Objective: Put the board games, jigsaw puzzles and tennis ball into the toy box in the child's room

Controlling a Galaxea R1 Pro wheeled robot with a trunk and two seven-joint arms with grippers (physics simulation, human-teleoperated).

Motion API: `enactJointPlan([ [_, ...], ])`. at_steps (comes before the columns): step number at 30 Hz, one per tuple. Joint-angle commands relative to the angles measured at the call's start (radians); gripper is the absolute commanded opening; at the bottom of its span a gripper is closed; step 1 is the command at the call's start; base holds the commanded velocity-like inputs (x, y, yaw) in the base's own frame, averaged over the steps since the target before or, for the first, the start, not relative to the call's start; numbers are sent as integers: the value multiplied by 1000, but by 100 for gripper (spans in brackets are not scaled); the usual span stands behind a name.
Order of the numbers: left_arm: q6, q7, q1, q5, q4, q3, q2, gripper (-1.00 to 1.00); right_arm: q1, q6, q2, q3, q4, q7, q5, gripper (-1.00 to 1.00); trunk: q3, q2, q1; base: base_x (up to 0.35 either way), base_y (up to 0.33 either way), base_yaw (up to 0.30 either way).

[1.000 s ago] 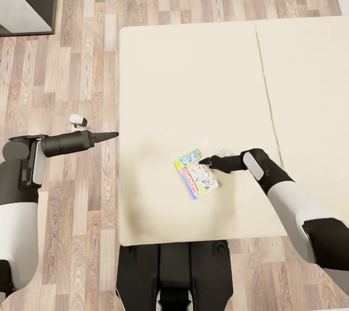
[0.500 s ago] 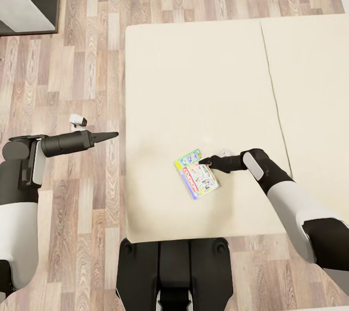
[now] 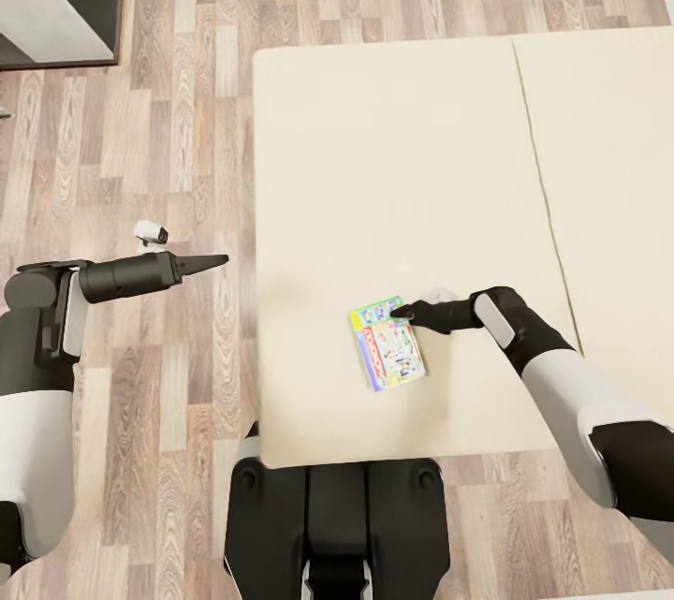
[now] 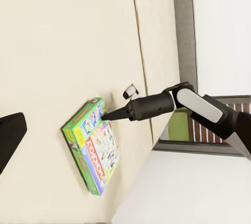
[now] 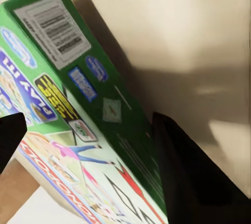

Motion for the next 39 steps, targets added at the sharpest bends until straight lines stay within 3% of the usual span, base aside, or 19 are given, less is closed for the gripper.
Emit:
enactJointPlan([
  [1,10,-2,-1,1,1,0,0,100,0,-1,20,5,0,5,-7,100,-1,-1,1,0,87,0],
  [13,9,-2,-1,1,1,-1,0,100,0,2,7,6,38,6,-4,100,-1,-1,1,0,13,0],
  [39,7,18,4,1,1,0,0,100,18,-1,-1,3,28,11,-5,100,-1,-1,1,0,0,0],
])
